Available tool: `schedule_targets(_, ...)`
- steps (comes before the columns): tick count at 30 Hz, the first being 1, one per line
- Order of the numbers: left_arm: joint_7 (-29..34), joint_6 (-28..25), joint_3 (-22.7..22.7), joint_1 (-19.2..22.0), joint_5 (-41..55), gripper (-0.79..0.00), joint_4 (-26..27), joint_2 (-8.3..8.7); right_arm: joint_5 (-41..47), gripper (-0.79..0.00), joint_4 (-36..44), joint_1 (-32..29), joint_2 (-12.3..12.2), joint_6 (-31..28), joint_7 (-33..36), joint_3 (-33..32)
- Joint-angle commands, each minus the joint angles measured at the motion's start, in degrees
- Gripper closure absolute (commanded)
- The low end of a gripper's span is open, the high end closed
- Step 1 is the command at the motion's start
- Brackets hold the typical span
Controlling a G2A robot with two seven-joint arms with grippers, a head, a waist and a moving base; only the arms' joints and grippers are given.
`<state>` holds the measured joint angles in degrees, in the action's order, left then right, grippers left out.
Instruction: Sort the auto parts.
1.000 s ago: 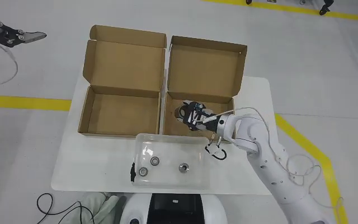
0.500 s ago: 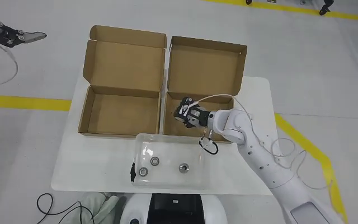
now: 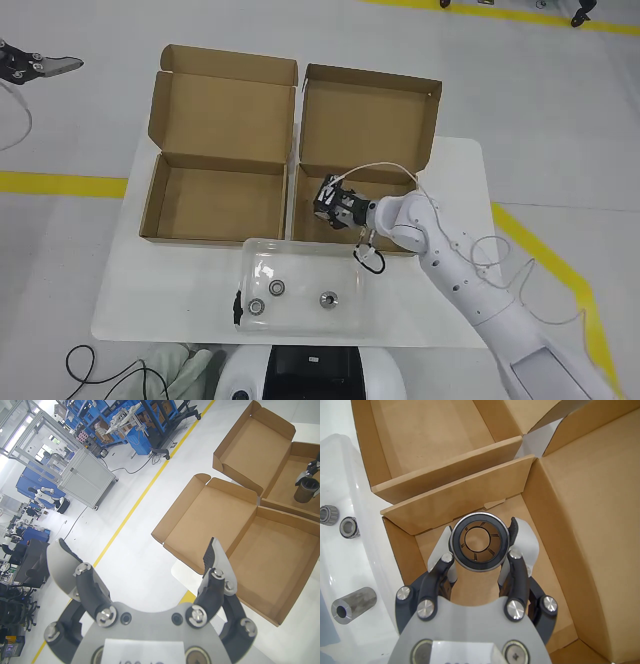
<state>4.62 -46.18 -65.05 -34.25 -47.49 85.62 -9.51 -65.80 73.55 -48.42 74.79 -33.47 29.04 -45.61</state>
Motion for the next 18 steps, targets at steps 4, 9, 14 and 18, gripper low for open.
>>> schedule_targets(4, 0.0, 0.0, 0.0, 0.0, 0.0, -0.785, 0.0, 0.0, 0.25, 0.0, -1.96, 0.81, 0.56, 0.65, -0.27, 0.81)
schedule_targets(9, 0.0, 0.0, 0.0, 0.0, 0.0, -0.785, 0.0, 0.0, 0.21, 0.0, -3.22, 1.57, 1.07, 1.26, -0.31, 1.49)
schedule_targets(14, 0.0, 0.0, 0.0, 0.0, 0.0, -0.785, 0.0, 0.0, 0.51, 0.0, -4.5, 2.11, 1.52, 1.86, -0.13, 1.93)
schedule_targets(18, 0.0, 0.0, 0.0, 0.0, 0.0, -0.785, 0.0, 0.0, 0.74, -0.551, -5.16, 2.25, 1.76, 1.83, -0.21, 2.12)
